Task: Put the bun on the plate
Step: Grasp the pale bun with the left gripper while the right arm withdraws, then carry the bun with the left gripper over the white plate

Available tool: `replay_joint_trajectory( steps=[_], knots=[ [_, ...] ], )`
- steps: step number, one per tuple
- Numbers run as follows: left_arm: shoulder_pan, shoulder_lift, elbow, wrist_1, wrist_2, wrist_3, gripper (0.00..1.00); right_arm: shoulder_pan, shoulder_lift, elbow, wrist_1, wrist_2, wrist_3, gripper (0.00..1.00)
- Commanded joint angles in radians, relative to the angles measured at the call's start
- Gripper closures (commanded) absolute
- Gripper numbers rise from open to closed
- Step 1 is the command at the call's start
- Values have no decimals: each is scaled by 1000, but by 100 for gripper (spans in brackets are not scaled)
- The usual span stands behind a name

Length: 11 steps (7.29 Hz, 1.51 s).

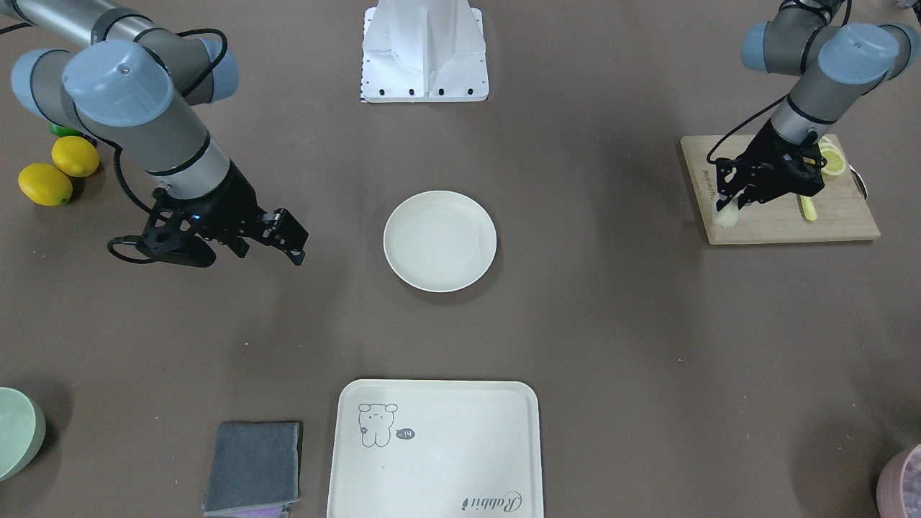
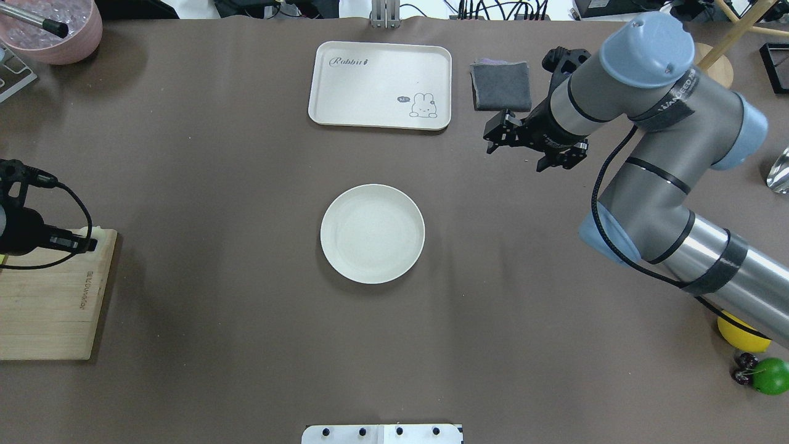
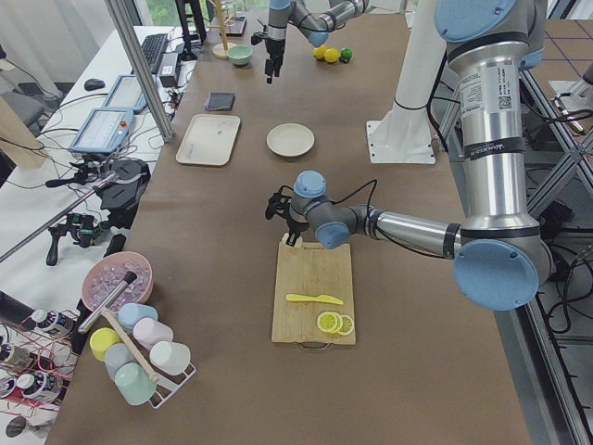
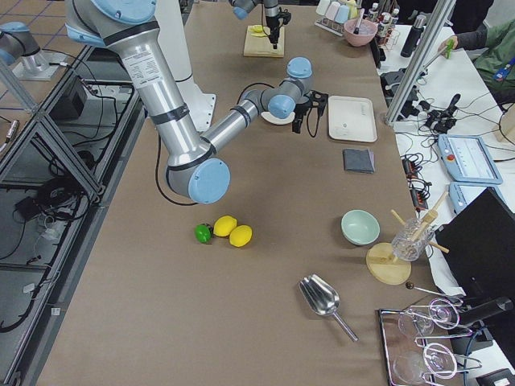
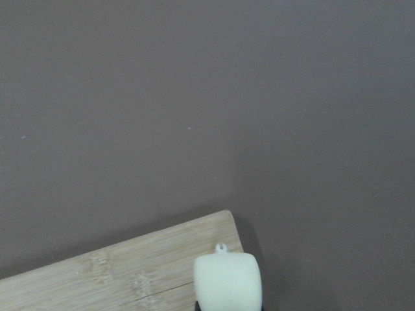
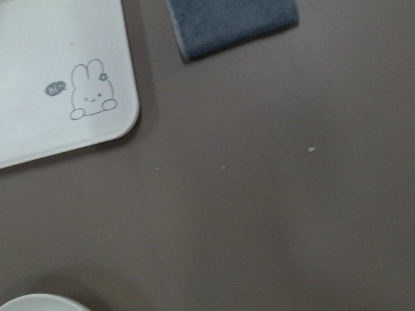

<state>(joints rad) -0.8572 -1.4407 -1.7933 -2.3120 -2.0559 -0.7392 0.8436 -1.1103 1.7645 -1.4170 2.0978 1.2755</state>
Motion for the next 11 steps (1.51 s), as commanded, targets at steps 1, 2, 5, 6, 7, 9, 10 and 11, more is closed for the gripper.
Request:
replay_joint_trajectory(
  steps=[1, 2, 5, 6, 7, 9, 10, 11],
  knots=[
    [-51, -143, -9, 128, -44, -15, 70, 111, -131, 79, -163, 7, -315, 0],
    [-60, -256, -18, 258, -41, -17, 70, 171, -226, 101, -165, 13, -484, 0],
    [22, -589, -38, 567, 18, -245, 70, 389, -406, 93, -155, 158, -848, 0],
    [146, -665, -23, 589, 142, -329, 70, 455, -457, 86, -155, 188, -948, 0],
    [227, -720, 7, 594, 222, -392, 70, 522, -489, 67, -155, 209, -1043, 0],
    [317, -794, 61, 585, 275, -489, 69, 606, -513, 20, -155, 214, -1162, 0],
    [367, -826, 107, 566, 339, -515, 69, 630, -519, 9, -155, 235, -1194, 0],
    [398, -861, 177, 510, 377, -547, 69, 638, -520, 10, -155, 243, -1196, 0]
  ],
)
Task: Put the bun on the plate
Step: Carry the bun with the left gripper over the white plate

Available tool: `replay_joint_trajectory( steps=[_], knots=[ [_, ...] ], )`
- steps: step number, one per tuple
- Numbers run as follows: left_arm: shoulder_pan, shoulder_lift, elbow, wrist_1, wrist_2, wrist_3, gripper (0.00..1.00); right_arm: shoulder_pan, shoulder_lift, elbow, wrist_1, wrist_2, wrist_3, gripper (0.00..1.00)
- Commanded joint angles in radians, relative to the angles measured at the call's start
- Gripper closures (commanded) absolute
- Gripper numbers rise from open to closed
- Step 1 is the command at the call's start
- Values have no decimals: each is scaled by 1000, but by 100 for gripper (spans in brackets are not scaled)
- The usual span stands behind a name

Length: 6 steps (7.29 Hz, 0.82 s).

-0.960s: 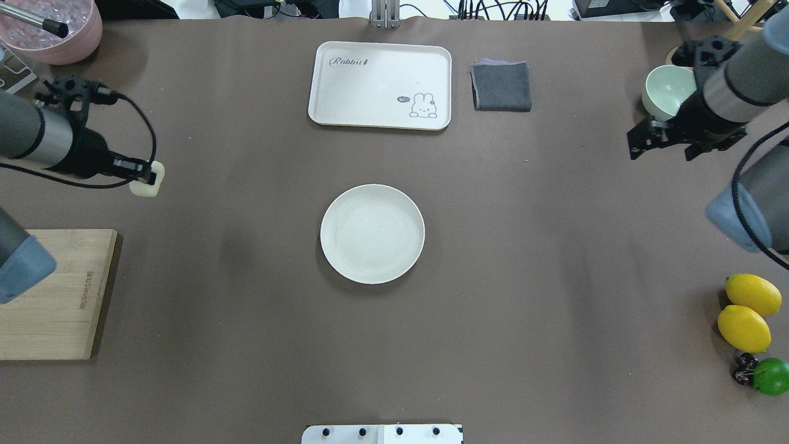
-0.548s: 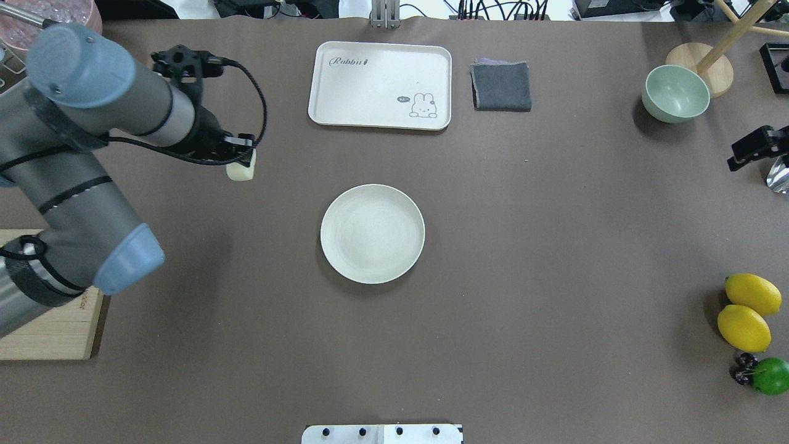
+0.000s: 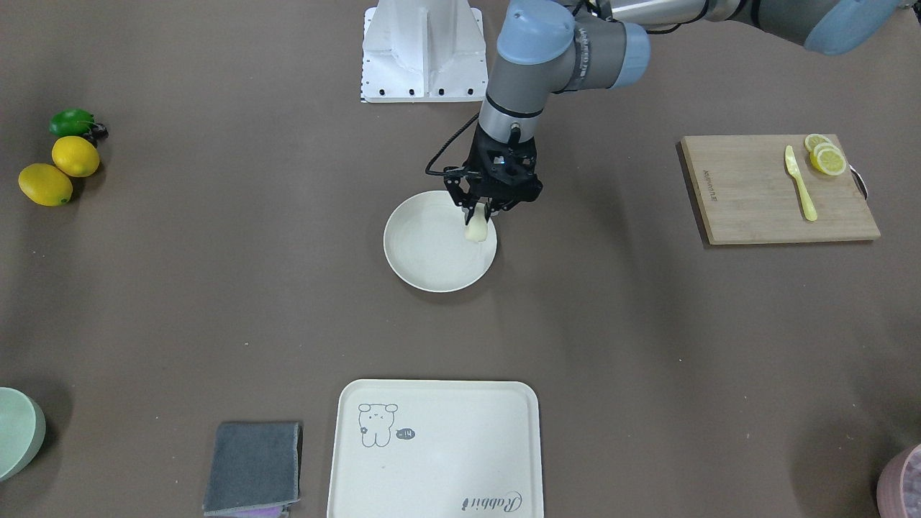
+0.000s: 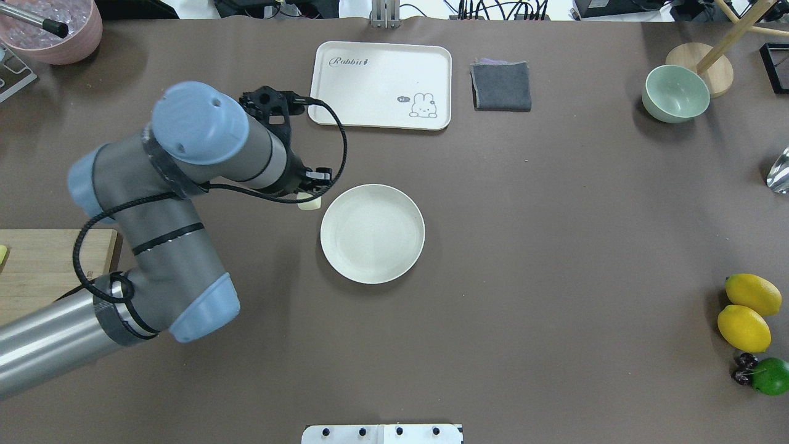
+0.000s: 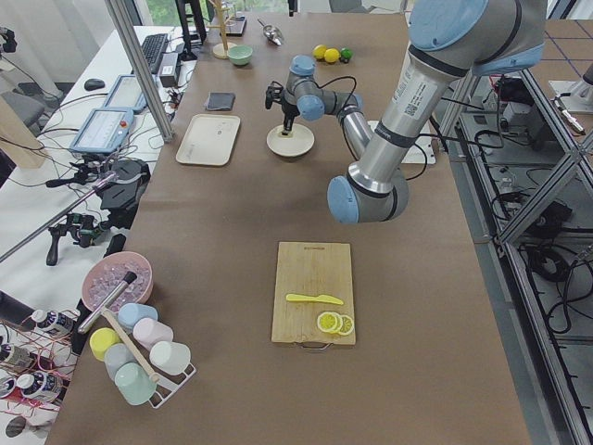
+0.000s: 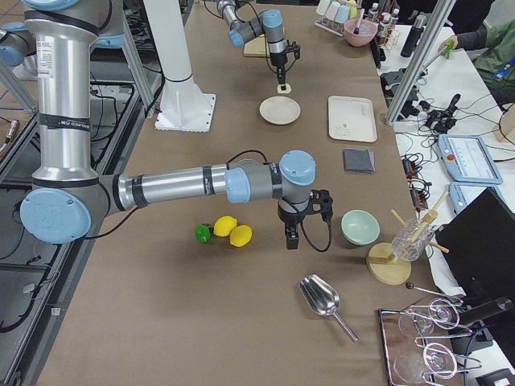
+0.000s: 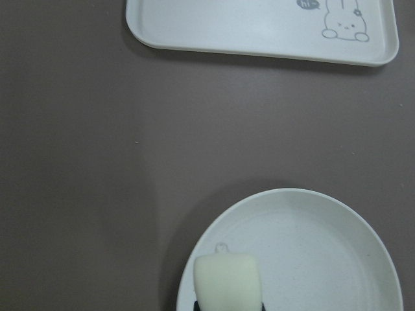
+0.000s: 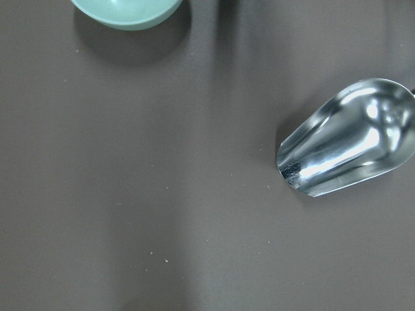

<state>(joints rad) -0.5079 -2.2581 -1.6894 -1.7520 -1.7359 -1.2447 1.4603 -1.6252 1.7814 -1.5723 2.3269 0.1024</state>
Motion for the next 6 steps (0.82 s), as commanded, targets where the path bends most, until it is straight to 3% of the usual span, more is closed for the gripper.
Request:
replay_joint_trajectory(
  steps=[1, 3, 5, 6],
  knots=[
    [70, -75, 145, -96, 87, -65, 69, 23, -7, -7, 0, 14, -23, 0],
    [123, -87, 200, -109, 163, -65, 69, 29, -15, -5, 0, 16, -26, 0],
    [131, -83, 203, -100, 174, -56, 69, 29, -18, -5, 0, 16, -26, 0],
    [129, -81, 204, -95, 174, -55, 63, 29, -19, -5, 0, 22, -26, 0]
  ],
)
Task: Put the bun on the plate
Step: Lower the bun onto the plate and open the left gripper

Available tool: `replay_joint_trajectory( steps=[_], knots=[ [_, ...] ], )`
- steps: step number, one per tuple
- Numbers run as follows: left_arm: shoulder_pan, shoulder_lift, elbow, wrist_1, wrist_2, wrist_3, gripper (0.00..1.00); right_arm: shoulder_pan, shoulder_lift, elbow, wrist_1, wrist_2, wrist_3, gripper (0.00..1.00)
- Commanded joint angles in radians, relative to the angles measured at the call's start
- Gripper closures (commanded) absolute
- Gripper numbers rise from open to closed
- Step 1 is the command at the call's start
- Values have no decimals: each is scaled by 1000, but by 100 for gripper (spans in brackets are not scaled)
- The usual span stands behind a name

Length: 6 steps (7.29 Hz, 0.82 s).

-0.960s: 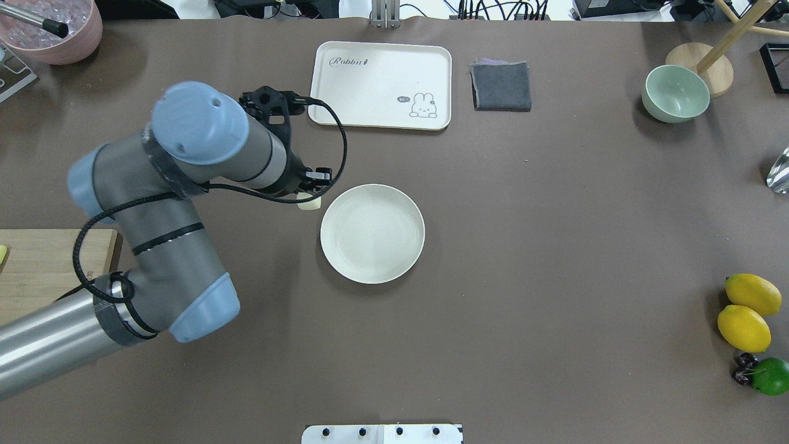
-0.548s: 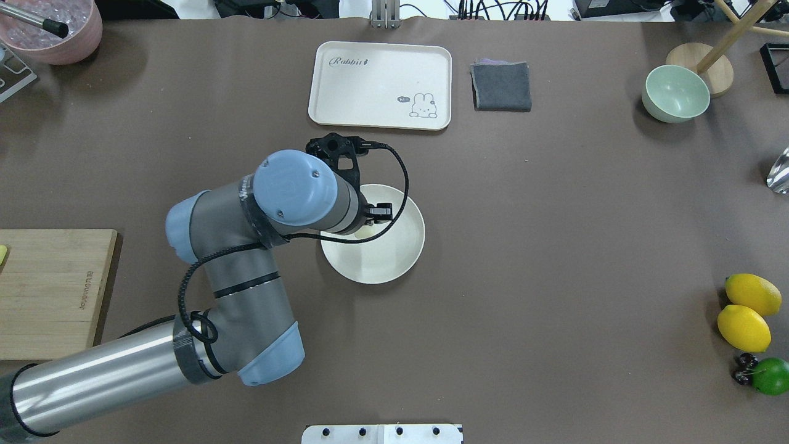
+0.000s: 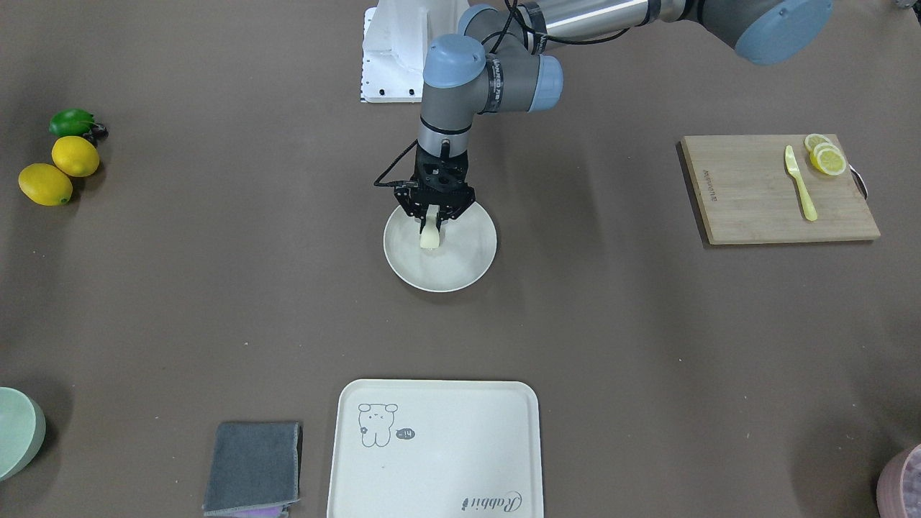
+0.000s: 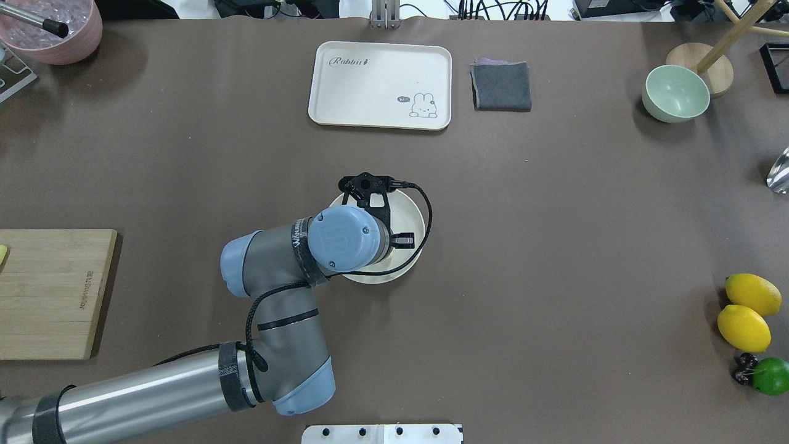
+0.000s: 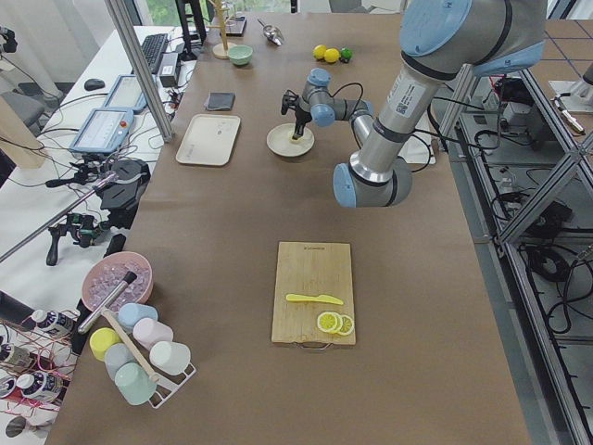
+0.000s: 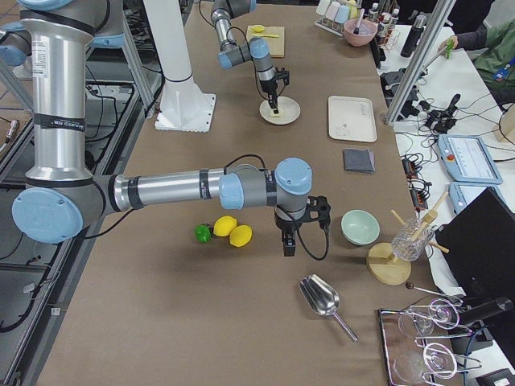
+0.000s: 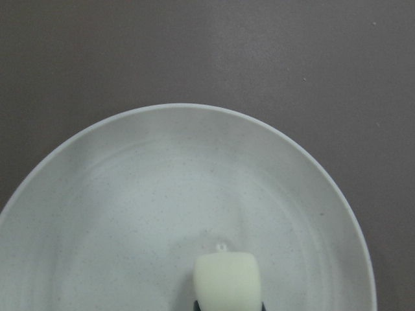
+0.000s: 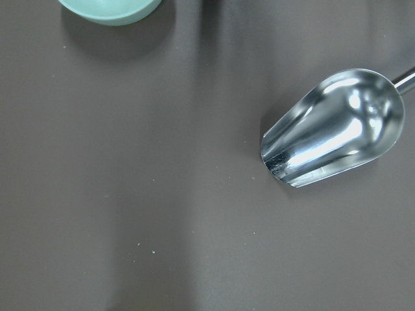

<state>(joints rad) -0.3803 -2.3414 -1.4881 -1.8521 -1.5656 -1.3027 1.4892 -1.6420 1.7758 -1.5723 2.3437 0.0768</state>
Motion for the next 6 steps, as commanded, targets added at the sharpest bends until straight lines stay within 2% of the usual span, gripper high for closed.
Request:
replay_joint_trajectory(
  steps=[1, 2, 3, 4, 5, 6],
  knots=[
    [1, 13, 3, 10, 4, 7, 61, 0, -2, 2, 0, 11, 0, 0],
    [-2, 16, 2, 14, 2, 46, 61, 0, -4, 4, 0, 12, 0, 0],
    [-6, 16, -3, 16, 1, 59, 39, 0, -2, 4, 0, 12, 0, 0],
    [-17, 14, -9, 17, -5, 62, 11, 0, -1, 5, 0, 14, 0, 0],
    [-25, 13, -17, 18, -7, 62, 3, 0, 1, 4, 0, 14, 0, 0],
    [-46, 13, -29, 24, -37, 62, 3, 0, 4, 2, 0, 14, 1, 0]
  ],
)
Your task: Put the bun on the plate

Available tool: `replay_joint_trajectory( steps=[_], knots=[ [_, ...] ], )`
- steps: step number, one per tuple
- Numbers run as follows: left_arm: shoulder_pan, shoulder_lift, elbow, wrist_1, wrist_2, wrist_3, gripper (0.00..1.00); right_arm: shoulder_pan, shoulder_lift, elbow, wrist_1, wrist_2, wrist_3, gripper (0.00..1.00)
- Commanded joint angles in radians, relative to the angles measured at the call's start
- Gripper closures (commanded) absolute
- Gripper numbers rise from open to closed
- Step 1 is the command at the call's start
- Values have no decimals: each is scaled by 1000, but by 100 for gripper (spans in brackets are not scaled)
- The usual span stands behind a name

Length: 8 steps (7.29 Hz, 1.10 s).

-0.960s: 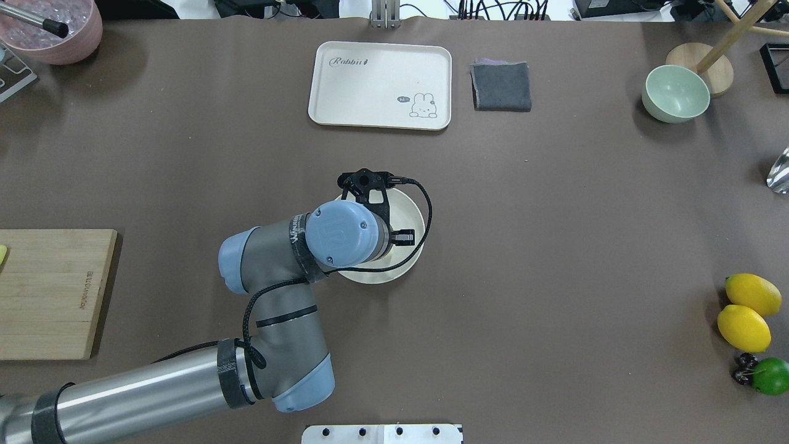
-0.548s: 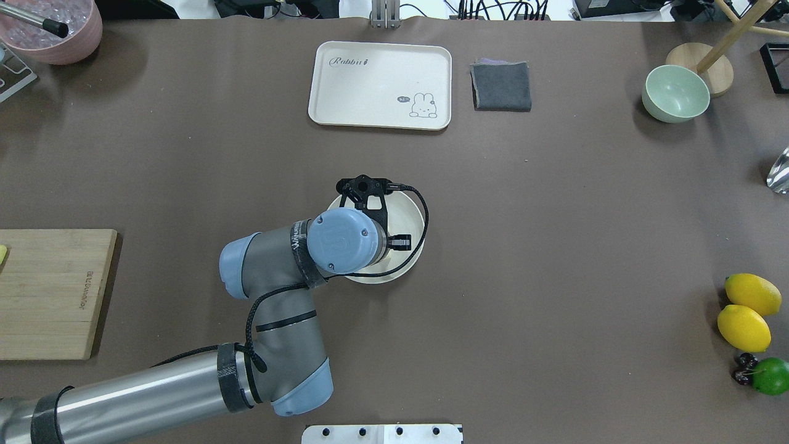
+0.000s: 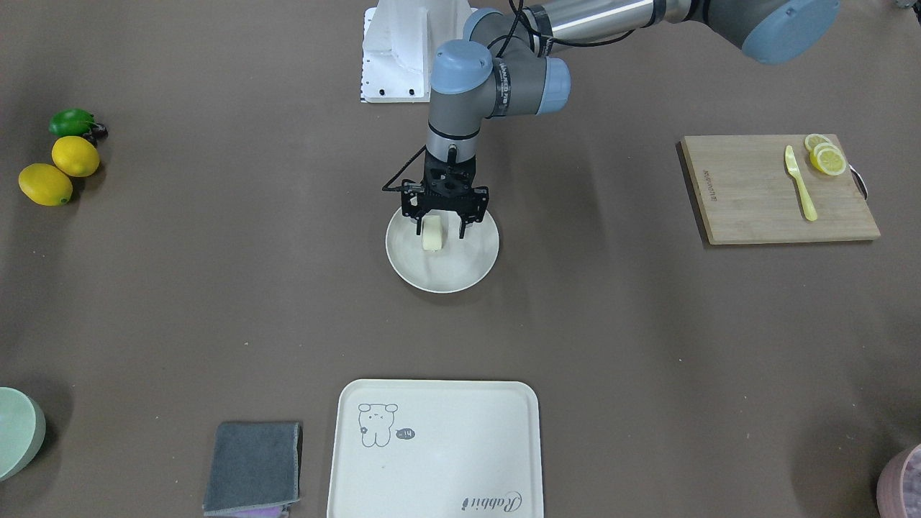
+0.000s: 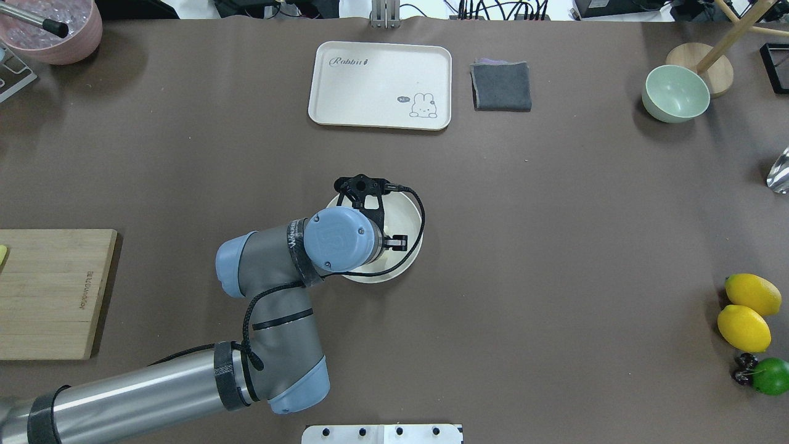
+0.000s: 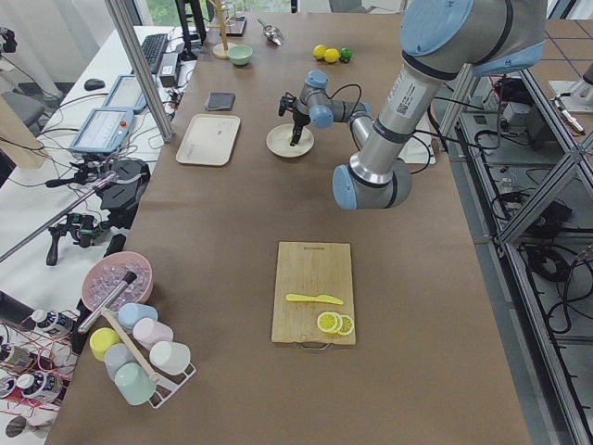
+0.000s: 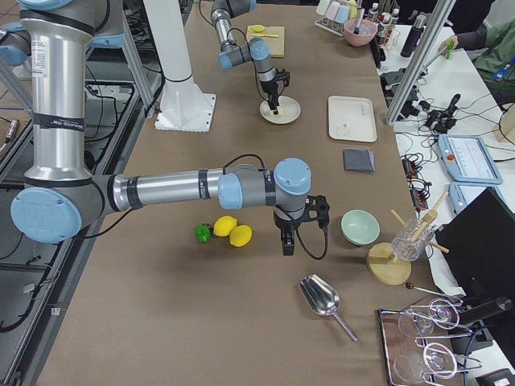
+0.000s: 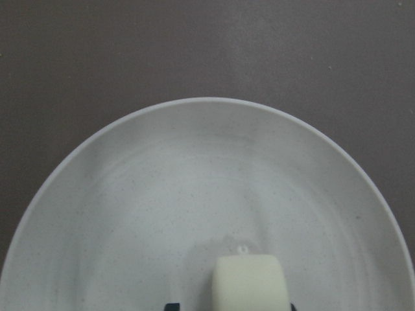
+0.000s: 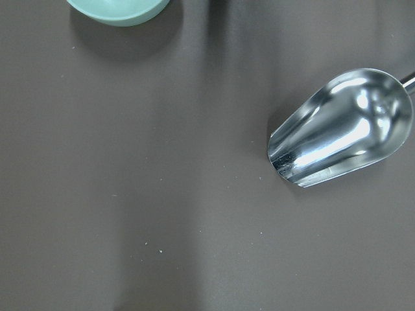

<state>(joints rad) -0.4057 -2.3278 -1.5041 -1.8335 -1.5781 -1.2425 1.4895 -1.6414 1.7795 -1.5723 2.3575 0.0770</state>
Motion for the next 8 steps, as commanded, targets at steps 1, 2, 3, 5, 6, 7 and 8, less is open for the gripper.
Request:
replay_joint_trajectory(
  steps=[1, 2, 3, 5, 6, 7, 8],
  knots=[
    [-68, -1, -45, 26, -90, 5, 3, 0, 8, -3, 0, 0, 1, 0],
    [-155, 2, -111, 98, -173, 88, 3, 0, 11, -3, -3, 0, 0, 0],
    [-270, 33, -152, 156, -241, 209, 2, 0, 11, -3, -3, 0, 0, 0],
    [-436, 157, -198, 146, -324, 350, 2, 2, 0, 3, -5, 2, 0, 0],
    [-461, 321, -293, 66, -341, 385, 2, 5, -4, 3, 0, 2, 0, 0],
    [-554, 420, -280, -40, -347, 399, 2, 12, -5, 0, 0, 2, -2, 0],
    [-635, 476, -275, -52, -380, 399, 2, 14, -9, -5, 0, 2, -2, 0]
  ],
)
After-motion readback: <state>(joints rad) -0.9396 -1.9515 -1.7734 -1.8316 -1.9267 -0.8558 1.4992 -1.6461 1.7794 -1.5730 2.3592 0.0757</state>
